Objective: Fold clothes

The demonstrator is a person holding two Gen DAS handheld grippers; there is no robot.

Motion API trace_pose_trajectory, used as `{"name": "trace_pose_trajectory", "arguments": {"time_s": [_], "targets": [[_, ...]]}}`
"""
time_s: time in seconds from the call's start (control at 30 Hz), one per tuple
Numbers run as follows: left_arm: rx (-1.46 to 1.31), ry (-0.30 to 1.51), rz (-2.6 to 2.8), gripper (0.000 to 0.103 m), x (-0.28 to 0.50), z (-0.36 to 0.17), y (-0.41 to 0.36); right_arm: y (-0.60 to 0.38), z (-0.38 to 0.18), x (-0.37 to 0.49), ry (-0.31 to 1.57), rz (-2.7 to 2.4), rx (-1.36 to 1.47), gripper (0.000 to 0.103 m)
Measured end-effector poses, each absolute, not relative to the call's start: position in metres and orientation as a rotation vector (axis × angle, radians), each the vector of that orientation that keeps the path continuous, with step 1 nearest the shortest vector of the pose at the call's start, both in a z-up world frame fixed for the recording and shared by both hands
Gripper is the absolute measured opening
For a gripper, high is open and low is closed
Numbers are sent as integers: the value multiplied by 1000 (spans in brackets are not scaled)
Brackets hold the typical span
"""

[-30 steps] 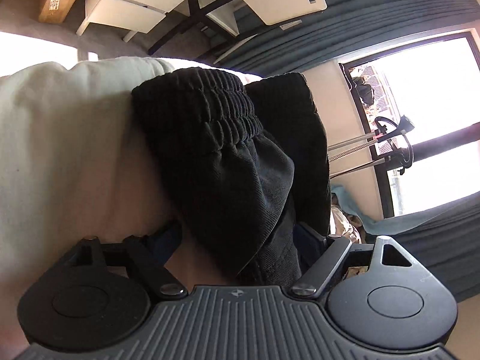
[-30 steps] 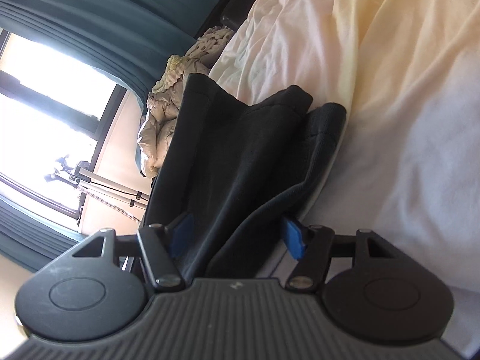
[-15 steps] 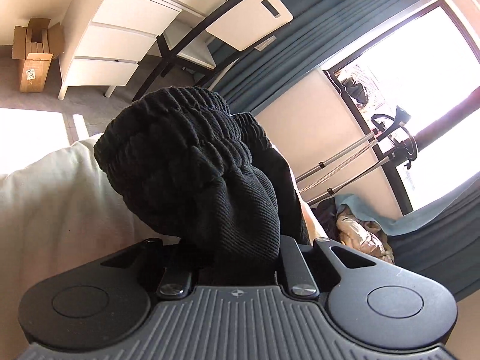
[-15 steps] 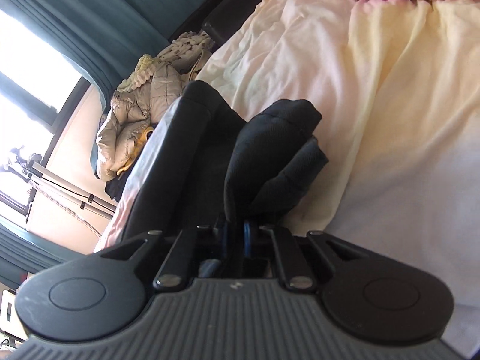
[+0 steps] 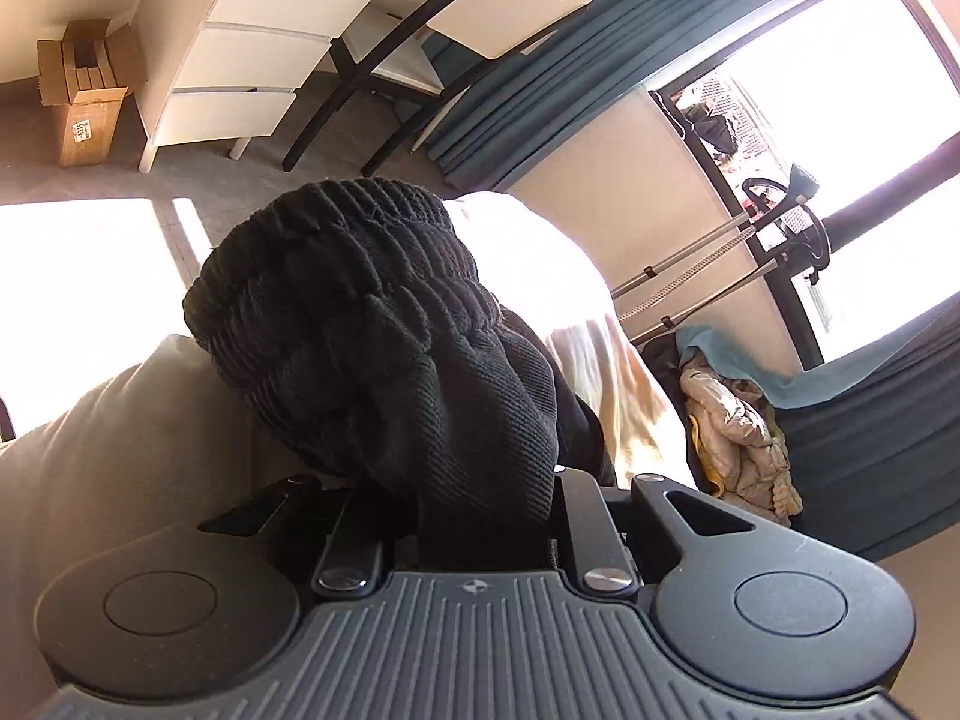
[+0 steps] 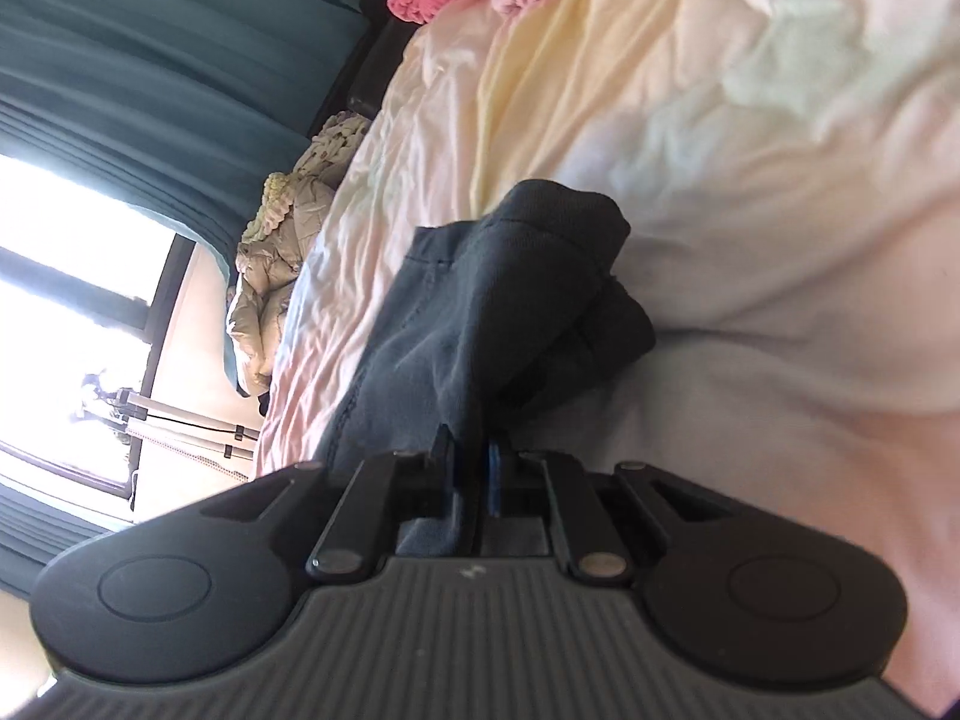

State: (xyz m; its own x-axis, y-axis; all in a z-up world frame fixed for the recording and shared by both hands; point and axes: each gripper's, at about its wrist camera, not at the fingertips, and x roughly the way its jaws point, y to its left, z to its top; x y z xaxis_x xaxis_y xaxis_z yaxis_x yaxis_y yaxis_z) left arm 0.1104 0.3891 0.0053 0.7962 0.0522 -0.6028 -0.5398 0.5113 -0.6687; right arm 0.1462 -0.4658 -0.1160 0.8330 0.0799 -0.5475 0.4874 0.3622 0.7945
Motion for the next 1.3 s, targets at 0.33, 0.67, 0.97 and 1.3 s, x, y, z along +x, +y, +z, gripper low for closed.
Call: {"name": "trace_pose_trajectory", "arguments": {"time_s": [0.33, 0.67, 0.97, 1.3], "targets": [[-506, 536, 435, 75, 73, 13, 328, -470, -123, 130, 511, -192, 1206, 47], [-240, 387, 314, 93, 30, 70, 224, -474, -106, 117, 450, -233, 1004, 49], [-152, 379, 86, 95, 43, 60, 102, -488, -97, 122, 264, -146, 1026, 56], [-87, 459, -56, 95, 85, -4, 25, -485, -146, 148, 410, -168, 1091, 59]]}}
